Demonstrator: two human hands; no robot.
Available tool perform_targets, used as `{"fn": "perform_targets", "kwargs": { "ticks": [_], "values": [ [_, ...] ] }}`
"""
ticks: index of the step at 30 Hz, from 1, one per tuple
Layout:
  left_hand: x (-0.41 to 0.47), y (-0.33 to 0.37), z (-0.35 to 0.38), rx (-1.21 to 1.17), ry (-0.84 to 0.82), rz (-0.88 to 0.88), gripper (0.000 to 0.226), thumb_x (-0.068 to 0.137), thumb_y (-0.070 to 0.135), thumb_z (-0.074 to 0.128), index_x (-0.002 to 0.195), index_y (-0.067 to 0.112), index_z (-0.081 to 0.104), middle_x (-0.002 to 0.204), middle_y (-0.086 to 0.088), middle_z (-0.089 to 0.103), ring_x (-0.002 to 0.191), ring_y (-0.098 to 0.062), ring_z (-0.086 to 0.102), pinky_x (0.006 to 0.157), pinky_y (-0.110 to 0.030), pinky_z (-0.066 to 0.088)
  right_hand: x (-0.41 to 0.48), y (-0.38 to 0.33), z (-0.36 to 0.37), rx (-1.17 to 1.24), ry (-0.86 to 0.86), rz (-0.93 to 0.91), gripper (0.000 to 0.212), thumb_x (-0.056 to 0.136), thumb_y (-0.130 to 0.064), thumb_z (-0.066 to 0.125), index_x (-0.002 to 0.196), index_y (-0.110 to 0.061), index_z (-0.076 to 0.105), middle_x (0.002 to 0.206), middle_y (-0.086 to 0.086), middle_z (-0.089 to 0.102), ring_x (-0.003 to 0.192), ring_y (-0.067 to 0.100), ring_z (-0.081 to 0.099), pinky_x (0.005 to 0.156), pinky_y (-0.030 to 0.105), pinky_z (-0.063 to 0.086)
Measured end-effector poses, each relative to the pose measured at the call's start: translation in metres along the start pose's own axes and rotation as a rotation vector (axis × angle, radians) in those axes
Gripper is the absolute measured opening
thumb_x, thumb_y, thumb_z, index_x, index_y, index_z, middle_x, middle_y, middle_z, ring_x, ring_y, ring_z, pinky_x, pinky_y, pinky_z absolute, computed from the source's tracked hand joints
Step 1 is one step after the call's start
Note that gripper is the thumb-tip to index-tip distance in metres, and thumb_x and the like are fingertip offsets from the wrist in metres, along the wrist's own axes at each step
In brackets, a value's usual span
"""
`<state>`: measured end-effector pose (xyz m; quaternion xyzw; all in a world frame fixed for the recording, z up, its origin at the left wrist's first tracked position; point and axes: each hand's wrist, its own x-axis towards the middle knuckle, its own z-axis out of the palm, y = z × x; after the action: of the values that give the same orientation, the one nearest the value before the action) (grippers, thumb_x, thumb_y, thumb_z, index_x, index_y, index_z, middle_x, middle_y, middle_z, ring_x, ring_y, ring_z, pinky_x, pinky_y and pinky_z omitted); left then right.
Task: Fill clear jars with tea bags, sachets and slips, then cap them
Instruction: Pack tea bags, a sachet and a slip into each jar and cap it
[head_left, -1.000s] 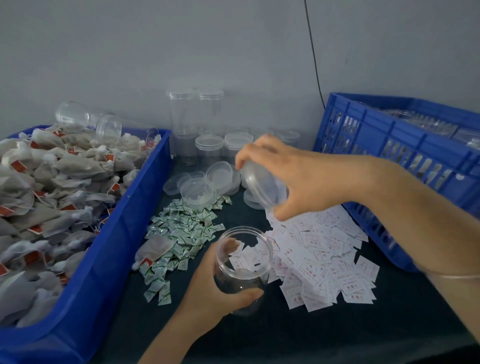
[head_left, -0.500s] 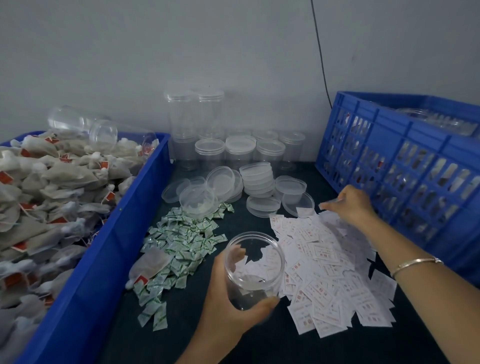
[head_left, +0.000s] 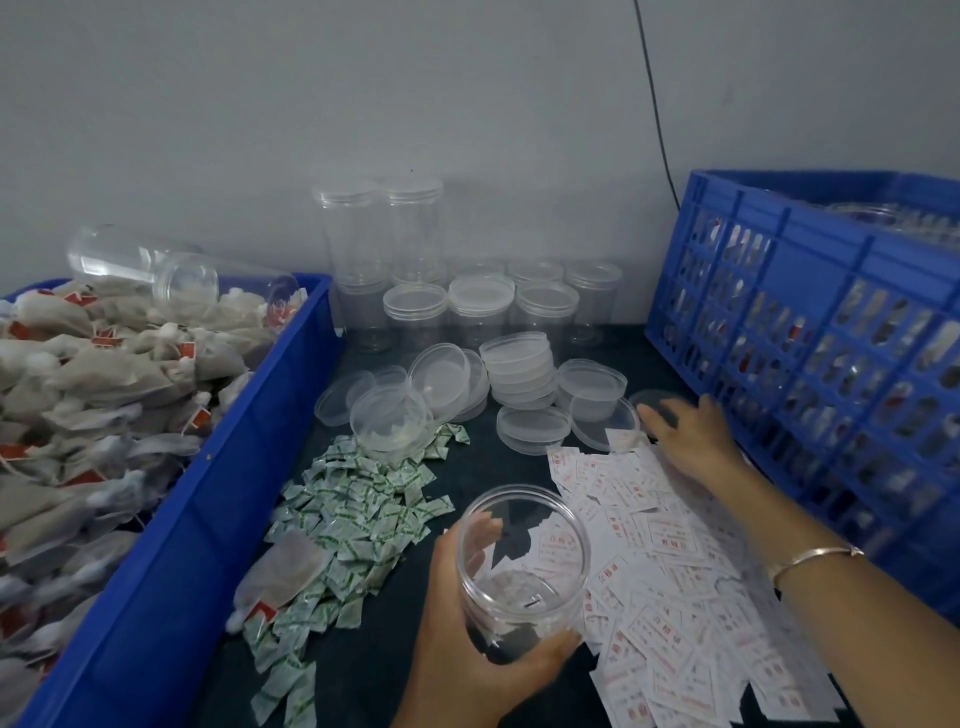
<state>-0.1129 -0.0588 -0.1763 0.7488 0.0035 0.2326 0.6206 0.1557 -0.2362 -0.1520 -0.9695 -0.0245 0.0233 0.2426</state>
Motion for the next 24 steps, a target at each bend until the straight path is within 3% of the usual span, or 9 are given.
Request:
{"fn": "perform_targets", "kwargs": {
  "ticks": [2,4,7,10,12,15,18,22,24],
  "values": [
    [-0.001,0.002,0.000,-0.012,-0.005,-0.002,0.086,0.053,0.034,0.089,0.127,0.018,0.048,0.123,0.014,0.058,0.123,-0.004,0.052,0.097,-0.009,0.040,-0.018,-0.012,-0.008,0.088,0.050,-0.062,0.062,0.101,-0.056,0.040,0.148,-0.016,0.044,0.164,0.015,0.019,0.151,0.028,0.018,0.119,0.047,0.024],
    [-0.001,0.005,-0.001,-0.012,-0.019,-0.013,0.085,0.053,0.035,0.088,0.127,0.021,0.048,0.124,0.015,0.057,0.123,-0.004,0.053,0.096,-0.008,0.040,-0.053,-0.027,-0.016,0.380,-0.042,-0.152,0.054,0.092,-0.072,0.043,0.129,-0.035,0.056,0.144,-0.014,0.048,0.126,0.003,0.049,0.092,0.035,0.045],
    [-0.002,0.013,-0.009,0.021,-0.064,-0.070,0.096,0.051,0.045,0.089,0.133,0.035,0.039,0.130,0.026,0.050,0.126,0.005,0.046,0.095,-0.006,0.039,-0.122,-0.053,-0.014,0.640,-0.313,-0.357,0.057,0.068,-0.097,0.038,0.112,-0.063,0.051,0.114,-0.054,0.046,0.102,-0.032,0.046,0.071,0.009,0.046],
    [-0.004,0.027,-0.024,0.135,-0.117,-0.127,0.142,0.034,0.065,0.087,0.145,0.051,0.000,0.148,0.041,0.012,0.141,0.012,0.013,0.111,-0.020,0.028,-0.174,-0.052,0.013,0.843,-0.478,-0.550,0.066,0.072,-0.077,0.066,0.129,-0.049,0.049,0.133,-0.036,0.051,0.127,-0.014,0.045,0.099,0.010,0.044],
    [-0.006,0.046,-0.038,0.213,-0.093,-0.067,0.143,0.033,0.081,0.076,0.145,0.052,-0.008,0.150,0.041,-0.001,0.142,0.013,0.004,0.108,-0.013,0.023,-0.202,-0.049,0.029,0.910,-0.506,-0.638,0.081,0.071,-0.057,0.082,0.138,-0.046,0.040,0.135,-0.031,0.052,0.127,-0.008,0.050,0.097,0.006,0.042],
    [-0.003,0.078,-0.068,0.354,-0.045,0.120,0.120,0.054,0.089,0.058,0.152,0.039,0.008,0.155,0.031,0.010,0.143,0.009,0.012,0.106,0.000,0.018,-0.224,-0.050,0.048,0.910,-0.464,-0.616,0.103,0.061,-0.056,0.091,0.142,-0.058,0.025,0.138,-0.034,0.046,0.134,-0.009,0.042,0.102,0.005,0.038],
    [0.014,0.104,-0.106,0.499,0.092,0.220,0.086,0.072,0.076,0.060,0.145,0.041,0.029,0.148,0.031,0.030,0.137,0.011,0.026,0.102,0.002,0.021,-0.238,-0.058,0.065,0.856,-0.460,-0.608,0.107,0.055,-0.060,0.092,0.137,-0.065,0.023,0.135,-0.034,0.046,0.132,-0.007,0.044,0.100,0.007,0.040],
    [0.056,0.110,-0.169,0.729,0.296,0.214,0.027,0.088,0.026,0.065,0.115,0.027,0.059,0.114,0.006,0.064,0.105,-0.011,0.060,0.090,-0.028,0.051,-0.248,-0.069,0.085,0.798,-0.486,-0.626,0.104,0.055,-0.062,0.092,0.134,-0.067,0.025,0.137,-0.035,0.044,0.128,-0.011,0.046,0.094,0.001,0.039],
    [0.076,0.100,-0.200,0.787,0.379,0.075,0.015,0.090,0.012,0.062,0.099,0.024,0.063,0.106,0.003,0.066,0.099,-0.015,0.060,0.084,-0.027,0.046,-0.248,-0.073,0.089,0.791,-0.463,-0.636,0.105,0.055,-0.063,0.091,0.137,-0.064,0.025,0.139,-0.034,0.045,0.127,-0.012,0.047,0.094,0.001,0.038]
  ]
}}
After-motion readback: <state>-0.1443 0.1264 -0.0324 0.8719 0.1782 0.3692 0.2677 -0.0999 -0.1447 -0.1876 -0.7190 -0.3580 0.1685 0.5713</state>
